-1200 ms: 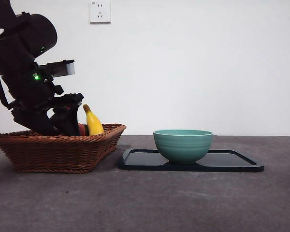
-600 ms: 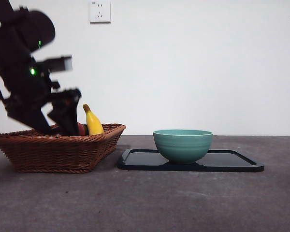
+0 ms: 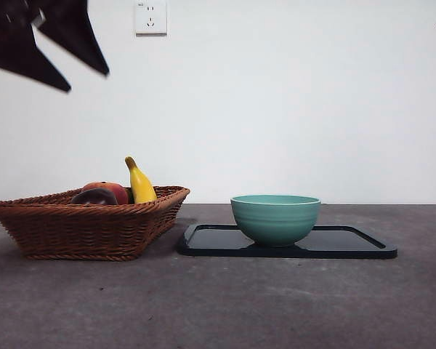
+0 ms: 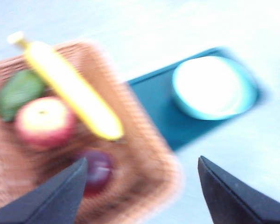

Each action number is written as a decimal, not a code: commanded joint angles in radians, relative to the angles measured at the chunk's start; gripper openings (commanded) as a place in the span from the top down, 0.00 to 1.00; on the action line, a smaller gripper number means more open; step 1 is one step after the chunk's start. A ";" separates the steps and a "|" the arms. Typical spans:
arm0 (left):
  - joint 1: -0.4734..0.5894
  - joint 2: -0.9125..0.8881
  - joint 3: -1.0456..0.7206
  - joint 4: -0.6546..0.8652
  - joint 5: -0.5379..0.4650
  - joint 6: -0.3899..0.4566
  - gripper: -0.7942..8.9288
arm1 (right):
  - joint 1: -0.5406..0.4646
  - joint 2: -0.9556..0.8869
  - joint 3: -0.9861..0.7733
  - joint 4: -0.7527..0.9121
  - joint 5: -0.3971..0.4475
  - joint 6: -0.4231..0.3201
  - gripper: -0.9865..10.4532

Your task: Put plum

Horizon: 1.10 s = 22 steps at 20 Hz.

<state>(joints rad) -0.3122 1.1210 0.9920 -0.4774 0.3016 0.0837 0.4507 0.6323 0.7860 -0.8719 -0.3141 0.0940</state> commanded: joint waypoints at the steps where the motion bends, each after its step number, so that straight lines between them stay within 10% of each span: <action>1: -0.004 -0.060 0.014 -0.052 0.076 -0.025 0.53 | 0.006 0.005 0.002 0.011 0.001 0.007 0.72; 10: -0.004 -0.206 0.014 -0.380 0.343 0.029 0.53 | 0.006 0.005 0.002 0.011 0.001 0.010 0.72; 22: -0.004 -0.206 0.014 -0.423 0.353 0.062 0.53 | 0.006 0.006 0.002 0.014 0.001 0.060 0.72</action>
<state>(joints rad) -0.3122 0.9092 0.9916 -0.9096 0.6510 0.1333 0.4507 0.6327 0.7860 -0.8703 -0.3141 0.1303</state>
